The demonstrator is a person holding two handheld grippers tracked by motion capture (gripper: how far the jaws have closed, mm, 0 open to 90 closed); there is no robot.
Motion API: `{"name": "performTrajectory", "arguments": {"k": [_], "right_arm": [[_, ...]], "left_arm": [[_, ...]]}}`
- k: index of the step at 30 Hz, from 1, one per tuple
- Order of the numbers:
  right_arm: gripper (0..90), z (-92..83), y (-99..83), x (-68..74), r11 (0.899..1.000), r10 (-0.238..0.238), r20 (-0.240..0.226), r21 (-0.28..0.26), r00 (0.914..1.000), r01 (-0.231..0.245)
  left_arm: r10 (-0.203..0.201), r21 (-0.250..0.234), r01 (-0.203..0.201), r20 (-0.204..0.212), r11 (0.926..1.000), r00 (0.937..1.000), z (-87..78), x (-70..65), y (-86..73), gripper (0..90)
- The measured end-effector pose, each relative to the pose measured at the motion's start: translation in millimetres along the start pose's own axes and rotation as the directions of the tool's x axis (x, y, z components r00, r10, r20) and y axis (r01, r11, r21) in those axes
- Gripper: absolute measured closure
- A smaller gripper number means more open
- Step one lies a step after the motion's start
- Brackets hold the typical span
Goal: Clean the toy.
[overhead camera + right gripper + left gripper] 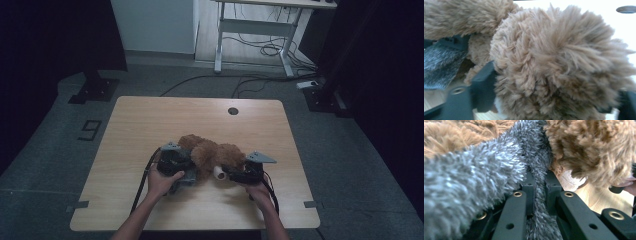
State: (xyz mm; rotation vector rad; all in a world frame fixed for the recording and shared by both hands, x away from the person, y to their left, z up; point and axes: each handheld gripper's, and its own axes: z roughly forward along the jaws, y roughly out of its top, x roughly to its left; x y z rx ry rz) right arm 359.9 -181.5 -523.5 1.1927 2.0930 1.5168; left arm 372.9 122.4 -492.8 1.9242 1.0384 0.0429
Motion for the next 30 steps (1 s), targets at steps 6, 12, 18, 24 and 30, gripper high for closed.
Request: {"name": "performTrajectory", "arguments": {"k": [6, 12, 18, 24, 30], "right_arm": [[43.9, -6.8, -7.7, -2.0, 0.998, -0.051, -0.033, -0.029, 0.9981, 0.050], [44.9, -14.4, -16.2, 1.6, 0.986, -0.161, -0.050, -0.040, 0.9857, 0.159], [44.9, -20.6, -21.3, 1.4, 0.975, -0.221, -0.073, -0.042, 0.9726, 0.218], [44.2, -22.1, -22.0, 1.4, 0.970, -0.242, -0.082, -0.042, 0.9668, 0.239], [25.6, -28.1, -19.0, -3.1, 0.984, -0.167, -0.082, -0.075, 0.9825, 0.162]], "left_arm": [[0.012, -0.039, -0.011, 0.028, 0.9992, 0.9995, -20.8, -5.7, 11.3, 80.4], [0.039, -0.112, -0.041, -0.018, 0.9929, 0.9991, -38.7, -13.5, 39.5, 79.8], [-0.003, -0.009, 0.003, -0.008, 1.0000, 1.0000, -10.5, -4.2, 45.1, 79.1], [-0.016, 0.013, 0.015, 0.005, 0.9998, 0.9999, -5.2, -0.9, 34.2, 80.4], [-0.024, 0.001, 0.024, 0.017, 0.9997, 0.9996, -4.6, -1.7, 23.7, 81.0]]}}
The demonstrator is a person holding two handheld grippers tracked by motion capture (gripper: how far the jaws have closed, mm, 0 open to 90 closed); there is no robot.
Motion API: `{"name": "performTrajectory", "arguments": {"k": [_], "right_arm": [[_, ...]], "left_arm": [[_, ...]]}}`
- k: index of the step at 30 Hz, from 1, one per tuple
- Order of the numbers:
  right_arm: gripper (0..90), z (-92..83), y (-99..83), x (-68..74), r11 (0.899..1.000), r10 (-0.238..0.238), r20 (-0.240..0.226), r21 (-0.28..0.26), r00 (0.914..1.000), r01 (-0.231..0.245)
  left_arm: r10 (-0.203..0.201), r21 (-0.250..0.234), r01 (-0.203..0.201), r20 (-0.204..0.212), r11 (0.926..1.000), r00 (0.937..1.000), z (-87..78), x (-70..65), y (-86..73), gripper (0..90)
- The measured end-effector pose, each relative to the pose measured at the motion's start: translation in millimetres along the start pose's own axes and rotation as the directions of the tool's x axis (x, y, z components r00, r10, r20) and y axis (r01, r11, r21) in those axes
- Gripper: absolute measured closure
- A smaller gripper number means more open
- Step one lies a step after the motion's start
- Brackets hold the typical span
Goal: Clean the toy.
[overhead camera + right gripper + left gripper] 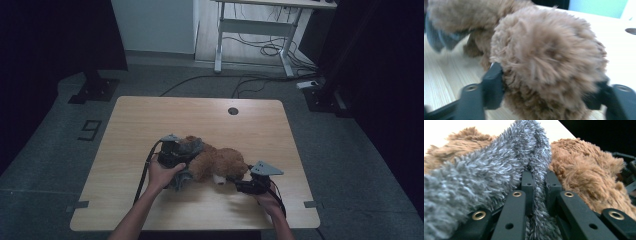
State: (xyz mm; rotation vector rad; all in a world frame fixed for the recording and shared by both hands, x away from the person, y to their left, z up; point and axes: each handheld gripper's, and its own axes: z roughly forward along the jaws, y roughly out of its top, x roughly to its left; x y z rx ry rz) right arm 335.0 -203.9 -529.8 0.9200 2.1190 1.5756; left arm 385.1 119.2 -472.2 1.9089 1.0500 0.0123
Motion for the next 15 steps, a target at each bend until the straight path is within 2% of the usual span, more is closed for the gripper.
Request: {"name": "performTrajectory", "arguments": {"k": [1, 2, 3, 6, 7, 10, 11, 12, 13, 15], "right_arm": [[15.2, -1.8, 4.0, -1.8, 0.997, 0.072, -0.012, -0.021, 0.9973, -0.072], [15.2, -1.8, 4.0, -1.8, 0.997, 0.072, -0.012, -0.021, 0.9973, -0.072], [10.9, -0.7, 11.0, -0.9, 0.994, 0.103, -0.007, -0.027, 0.9946, -0.104], [8.0, 5.0, 16.4, 0.9, 0.994, 0.110, 0.014, -0.011, 0.9938, -0.110], [5.1, 14.7, 17.1, 1.6, 0.994, 0.103, 0.052, 0.041, 0.9933, -0.105], [7.9, 20.1, 13.7, 0.9, 0.990, 0.123, 0.049, 0.058, 0.9912, -0.126], [10.7, 20.0, 12.6, 1.2, 0.991, 0.121, 0.047, 0.055, 0.9915, -0.124], [17.7, 17.6, 9.3, 2.1, 0.993, 0.105, 0.042, 0.058, 0.9935, -0.108], [17.7, 17.6, 9.3, 2.1, 0.993, 0.105, 0.042, 0.058, 0.9935, -0.108], [23.6, 14.8, 5.4, 2.0, 0.993, 0.097, 0.037, 0.060, 0.9946, -0.099]], "left_arm": [[0.005, -0.002, -0.005, -0.001, 1.0000, 1.0000, -0.1, -1.5, -1.8, 81.1], [0.005, -0.002, -0.005, -0.001, 1.0000, 1.0000, -0.1, -1.5, -1.8, 81.1], [0.013, -0.004, -0.013, -0.006, 0.9999, 0.9999, -0.4, -3.4, -3.5, 81.1], [0.016, -0.008, -0.017, -0.010, 0.9998, 0.9998, -1.2, -5.4, -5.6, 81.0], [0.025, -0.008, -0.025, -0.012, 0.9997, 0.9996, -2.2, -6.4, -7.2, 81.0], [0.031, -0.021, -0.032, -0.016, 0.9993, 0.9994, -3.5, -8.5, -11.8, 81.0], [0.033, -0.027, -0.033, -0.015, 0.9991, 0.9994, -3.8, -9.2, -13.5, 81.0], [0.035, -0.036, -0.035, -0.011, 0.9987, 0.9993, -4.7, -10.9, -16.6, 80.9], [0.035, -0.036, -0.035, -0.011, 0.9987, 0.9993, -4.7, -10.9, -16.6, 80.9], [0.047, -0.035, -0.048, -0.013, 0.9982, 0.9988, -6.4, -14.1, -19.3, 80.9]]}}
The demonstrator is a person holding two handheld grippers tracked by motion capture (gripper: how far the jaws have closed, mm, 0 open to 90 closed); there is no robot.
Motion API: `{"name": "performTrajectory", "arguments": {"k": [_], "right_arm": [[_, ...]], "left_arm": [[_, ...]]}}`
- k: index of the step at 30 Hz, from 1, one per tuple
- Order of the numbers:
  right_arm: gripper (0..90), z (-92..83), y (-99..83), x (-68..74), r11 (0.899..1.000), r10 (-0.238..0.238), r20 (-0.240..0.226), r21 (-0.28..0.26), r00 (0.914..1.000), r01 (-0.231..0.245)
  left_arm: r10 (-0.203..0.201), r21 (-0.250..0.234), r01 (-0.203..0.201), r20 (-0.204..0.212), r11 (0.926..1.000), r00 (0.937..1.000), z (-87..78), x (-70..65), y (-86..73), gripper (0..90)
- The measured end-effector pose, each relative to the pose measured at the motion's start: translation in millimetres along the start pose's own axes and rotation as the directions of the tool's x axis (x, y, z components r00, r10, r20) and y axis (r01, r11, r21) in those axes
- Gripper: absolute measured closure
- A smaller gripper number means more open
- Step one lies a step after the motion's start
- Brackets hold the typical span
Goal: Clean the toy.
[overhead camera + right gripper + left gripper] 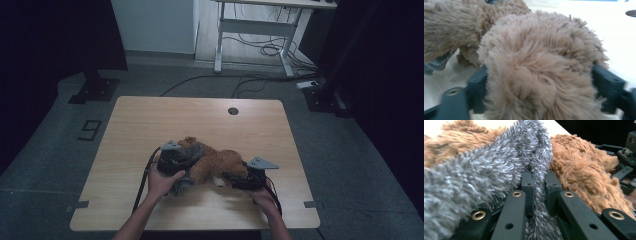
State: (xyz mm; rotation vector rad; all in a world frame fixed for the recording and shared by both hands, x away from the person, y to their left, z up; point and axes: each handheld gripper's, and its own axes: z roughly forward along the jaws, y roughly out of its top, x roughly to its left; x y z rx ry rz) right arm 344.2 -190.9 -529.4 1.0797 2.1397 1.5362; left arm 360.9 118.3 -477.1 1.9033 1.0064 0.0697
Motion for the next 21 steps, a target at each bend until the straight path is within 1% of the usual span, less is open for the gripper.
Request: {"name": "performTrajectory", "arguments": {"k": [3, 5, 7, 9, 10, 12, 13, 14, 16, 17, 18, 19, 20, 21], "right_arm": [[29.1, -1.8, -3.9, -0.3, 1.000, -0.019, -0.007, -0.008, 0.9998, 0.019], [32.9, -2.4, -5.6, -1.6, 1.000, -0.021, -0.016, -0.015, 0.9996, 0.021], [33.5, -2.6, -5.9, -2.2, 1.000, -0.018, -0.018, -0.017, 0.9997, 0.018], [34.2, -3.0, -6.5, -2.9, 1.000, -0.017, -0.021, -0.021, 0.9996, 0.017], [34.2, -3.0, -6.5, -2.9, 1.000, -0.017, -0.021, -0.021, 0.9996, 0.017], [34.6, -3.0, -6.5, -2.6, 0.999, -0.025, -0.021, -0.021, 0.9995, 0.025], [34.6, -3.0, -6.5, -2.6, 0.999, -0.025, -0.021, -0.021, 0.9995, 0.025], [34.6, -3.0, -6.6, -2.7, 0.999, -0.024, -0.021, -0.023, 0.9995, 0.024], [34.6, -3.3, -7.0, -3.0, 0.999, -0.023, -0.026, -0.022, 0.9994, 0.023], [34.6, -3.6, -7.0, -3.3, 0.999, -0.025, -0.024, -0.022, 0.9994, 0.025], [35.3, -4.0, -7.3, -4.0, 0.999, -0.027, -0.022, -0.018, 0.9994, 0.027], [35.3, -4.0, -7.3, -4.0, 0.999, -0.027, -0.022, -0.018, 0.9994, 0.027], [35.7, -4.0, -7.6, -4.3, 1.000, -0.026, -0.021, -0.018, 0.9995, 0.025], [36.2, -4.2, -8.0, -5.0, 1.000, -0.023, -0.021, -0.016, 0.9995, 0.023]], "left_arm": [[0.012, 0.002, -0.012, -0.003, 0.9999, 0.9999, -3.7, -5.5, -1.2, 80.6], [0.026, -0.002, -0.026, -0.012, 0.9997, 0.9996, -7.7, -11.3, 1.8, 80.6], [0.061, -0.004, -0.061, -0.022, 0.9981, 0.9979, -9.5, -21.0, 10.7, 80.5], [0.085, -0.009, -0.085, -0.004, 0.9964, 0.9964, -7.4, -30.3, 20.2, 80.5], [0.104, -0.012, -0.104, 0.010, 0.9946, 0.9946, -4.8, -37.0, 26.0, 80.5], [0.153, -0.010, -0.152, 0.024, 0.9883, 0.9880, 4.4, -55.2, 38.9, 80.4], [0.165, -0.008, -0.165, 0.029, 0.9863, 0.9859, 8.6, -61.5, 42.5, 80.4], [0.189, 0.003, -0.189, 0.034, 0.9820, 0.9815, 17.0, -71.2, 47.7, 80.3], [0.223, 0.044, -0.224, 0.025, 0.9735, 0.9744, 33.3, -82.4, 52.3, 80.2], [0.225, 0.065, -0.226, 0.024, 0.9720, 0.9742, 41.8, -84.5, 52.5, 80.1], [0.219, 0.081, -0.220, 0.022, 0.9722, 0.9755, 49.0, -84.1, 51.5, 79.9], [0.217, 0.088, -0.218, 0.016, 0.9720, 0.9760, 52.8, -82.8, 50.0, 79.9], [0.210, 0.088, -0.211, 0.017, 0.9735, 0.9775, 54.9, -79.6, 47.7, 79.9], [0.194, 0.078, -0.195, 0.025, 0.9777, 0.9808, 54.1, -75.5, 44.9, 79.8]]}}
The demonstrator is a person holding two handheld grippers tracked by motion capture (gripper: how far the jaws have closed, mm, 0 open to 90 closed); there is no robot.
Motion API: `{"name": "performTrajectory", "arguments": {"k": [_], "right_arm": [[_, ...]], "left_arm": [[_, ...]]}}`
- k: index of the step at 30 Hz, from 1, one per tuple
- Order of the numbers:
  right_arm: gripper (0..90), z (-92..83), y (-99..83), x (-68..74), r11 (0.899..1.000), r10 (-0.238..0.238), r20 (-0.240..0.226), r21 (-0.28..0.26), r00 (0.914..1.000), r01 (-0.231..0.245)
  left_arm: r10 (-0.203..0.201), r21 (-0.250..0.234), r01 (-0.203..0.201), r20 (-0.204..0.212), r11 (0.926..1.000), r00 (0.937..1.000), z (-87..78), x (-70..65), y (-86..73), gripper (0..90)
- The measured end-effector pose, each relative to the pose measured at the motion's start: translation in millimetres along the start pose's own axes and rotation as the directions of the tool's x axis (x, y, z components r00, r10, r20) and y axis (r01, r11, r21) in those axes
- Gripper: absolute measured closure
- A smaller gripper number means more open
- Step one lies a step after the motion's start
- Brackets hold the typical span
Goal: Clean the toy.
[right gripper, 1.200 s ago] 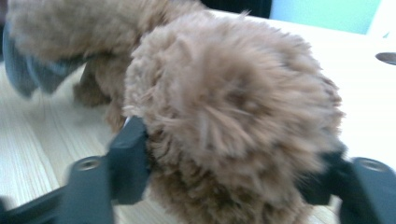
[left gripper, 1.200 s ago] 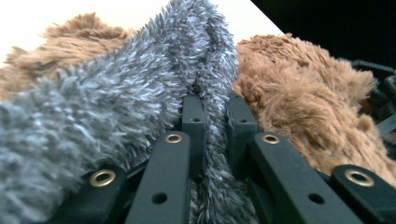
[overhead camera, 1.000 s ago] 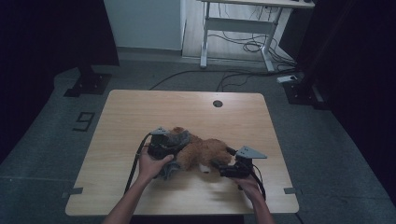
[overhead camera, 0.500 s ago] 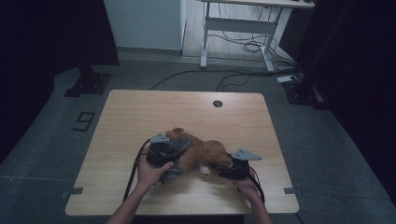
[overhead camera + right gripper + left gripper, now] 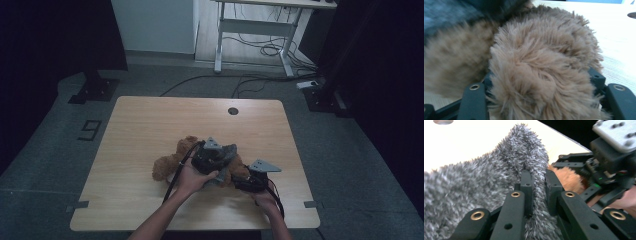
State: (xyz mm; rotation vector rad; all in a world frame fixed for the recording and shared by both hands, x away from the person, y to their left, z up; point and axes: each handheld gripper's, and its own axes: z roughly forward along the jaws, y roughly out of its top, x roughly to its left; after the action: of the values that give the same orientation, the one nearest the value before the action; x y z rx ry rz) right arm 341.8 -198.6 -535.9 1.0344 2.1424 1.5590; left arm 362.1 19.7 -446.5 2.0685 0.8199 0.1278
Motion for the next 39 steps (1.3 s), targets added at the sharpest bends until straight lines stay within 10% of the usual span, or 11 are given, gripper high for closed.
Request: {"name": "performTrajectory", "arguments": {"k": [5, 17, 29, 39], "right_arm": [[37.0, 0.3, -1.2, -3.6, 1.000, 0.012, -0.010, -0.011, 0.9999, -0.012], [36.5, 0.1, -1.9, -3.0, 1.000, 0.016, 0.001, -0.023, 0.9999, -0.016], [36.4, 0.1, -2.7, -3.5, 1.000, 0.014, -0.007, -0.028, 0.9999, -0.014], [36.7, 0.1, -3.9, -3.9, 0.999, 0.026, -0.007, -0.034, 0.9996, -0.027]], "left_arm": [[-0.052, -0.066, 0.046, -0.088, 0.9968, 0.9948, -30.2, 32.6, -32.2, 80.0], [-0.165, -0.123, 0.147, -0.148, 0.9814, 0.9751, -84.0, 80.5, -71.1, 80.2], [-0.202, -0.158, 0.172, -0.197, 0.9723, 0.9593, -102.1, 87.8, -77.6, 80.4], [-0.025, -0.160, 0.015, -0.061, 0.9871, 0.9978, -75.5, 29.4, 1.0, 80.1]]}}
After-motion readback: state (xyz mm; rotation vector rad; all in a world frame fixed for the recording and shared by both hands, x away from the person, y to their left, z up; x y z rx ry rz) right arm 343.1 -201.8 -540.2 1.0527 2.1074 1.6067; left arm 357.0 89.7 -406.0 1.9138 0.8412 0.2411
